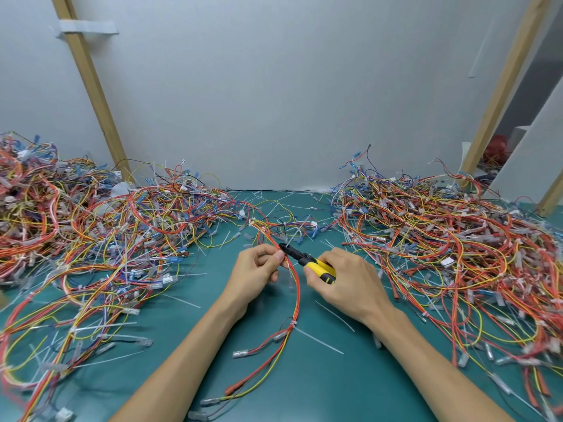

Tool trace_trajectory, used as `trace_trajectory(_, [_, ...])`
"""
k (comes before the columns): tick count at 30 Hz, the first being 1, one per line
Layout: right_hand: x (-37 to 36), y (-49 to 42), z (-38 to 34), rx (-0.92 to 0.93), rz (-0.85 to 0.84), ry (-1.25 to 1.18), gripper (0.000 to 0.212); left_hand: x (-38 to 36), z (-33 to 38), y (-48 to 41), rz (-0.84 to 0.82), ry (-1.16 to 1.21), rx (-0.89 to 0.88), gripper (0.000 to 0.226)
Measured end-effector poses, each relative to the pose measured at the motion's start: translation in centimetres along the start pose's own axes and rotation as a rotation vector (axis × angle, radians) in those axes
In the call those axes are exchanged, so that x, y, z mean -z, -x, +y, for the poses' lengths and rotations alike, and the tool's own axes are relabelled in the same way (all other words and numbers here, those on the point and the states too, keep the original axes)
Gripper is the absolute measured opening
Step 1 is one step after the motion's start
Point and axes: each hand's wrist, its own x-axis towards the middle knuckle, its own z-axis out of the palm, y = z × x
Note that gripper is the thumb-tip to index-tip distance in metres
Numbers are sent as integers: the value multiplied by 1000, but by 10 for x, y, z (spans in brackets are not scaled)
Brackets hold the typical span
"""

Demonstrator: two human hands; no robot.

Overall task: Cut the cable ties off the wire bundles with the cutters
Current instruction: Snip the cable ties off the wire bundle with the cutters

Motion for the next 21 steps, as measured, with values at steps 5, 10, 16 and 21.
trace_trajectory(5, [0, 1, -2, -25, 12, 10, 50, 1, 2, 0, -65, -20, 20, 19])
trace_trajectory(10, [-4, 2, -7, -94, 50, 46, 42, -1, 7, 1, -98, -52, 24, 20])
trace_trajectory(16, [-8, 3, -13, -92, 74, 34, 36, 2, 8, -2, -37, 56, 110, 22])
trace_trajectory(21, [-8, 5, -12, -67, 80, 18, 36, 9, 7, -6, -92, 121, 221, 21])
